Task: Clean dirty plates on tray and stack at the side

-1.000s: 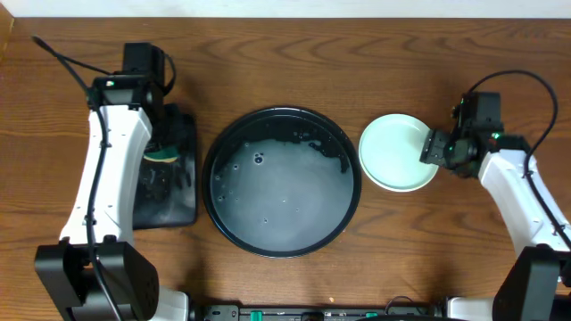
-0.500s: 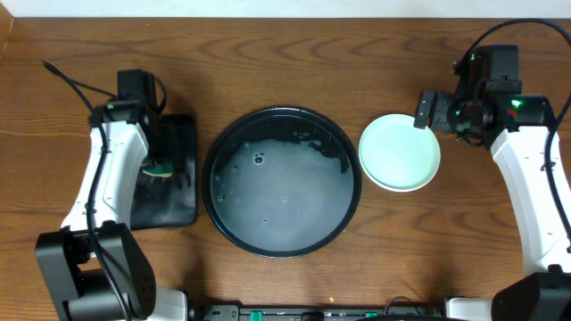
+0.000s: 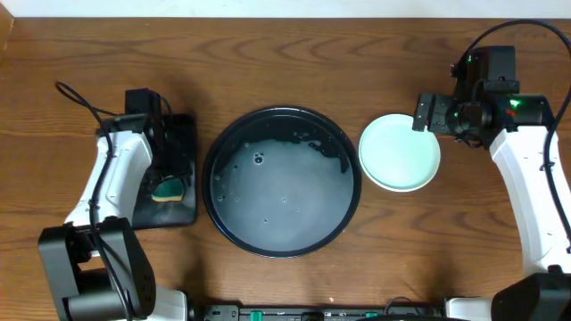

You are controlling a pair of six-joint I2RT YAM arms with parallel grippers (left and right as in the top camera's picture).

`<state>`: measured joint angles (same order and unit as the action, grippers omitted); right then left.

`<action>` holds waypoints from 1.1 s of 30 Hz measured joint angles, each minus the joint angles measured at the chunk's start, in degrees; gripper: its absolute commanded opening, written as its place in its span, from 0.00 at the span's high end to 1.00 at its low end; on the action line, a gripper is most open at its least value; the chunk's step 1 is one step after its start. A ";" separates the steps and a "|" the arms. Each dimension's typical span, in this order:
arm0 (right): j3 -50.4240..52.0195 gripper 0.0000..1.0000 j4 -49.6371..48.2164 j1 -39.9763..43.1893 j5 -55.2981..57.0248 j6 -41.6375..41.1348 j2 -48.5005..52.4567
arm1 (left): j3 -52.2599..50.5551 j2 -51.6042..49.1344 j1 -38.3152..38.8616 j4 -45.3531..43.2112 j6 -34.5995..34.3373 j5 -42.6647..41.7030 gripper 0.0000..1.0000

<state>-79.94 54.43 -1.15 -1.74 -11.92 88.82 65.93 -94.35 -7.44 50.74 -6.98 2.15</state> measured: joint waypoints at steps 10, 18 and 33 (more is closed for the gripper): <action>-12.04 0.01 2.56 0.00 0.00 0.00 -2.45 | 14.78 13.09 0.00 6.10 -0.50 -1.88 0.28; -17.66 0.01 2.34 0.00 0.00 0.00 -16.87 | 14.80 16.87 0.00 6.38 -0.50 -2.01 0.27; -17.92 0.01 10.86 0.00 0.00 0.00 -29.70 | 14.80 16.85 0.00 6.45 -0.50 -2.03 0.27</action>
<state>-97.86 65.30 -1.15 -1.74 -11.92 59.11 80.73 -77.49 -7.44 57.19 -7.49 0.12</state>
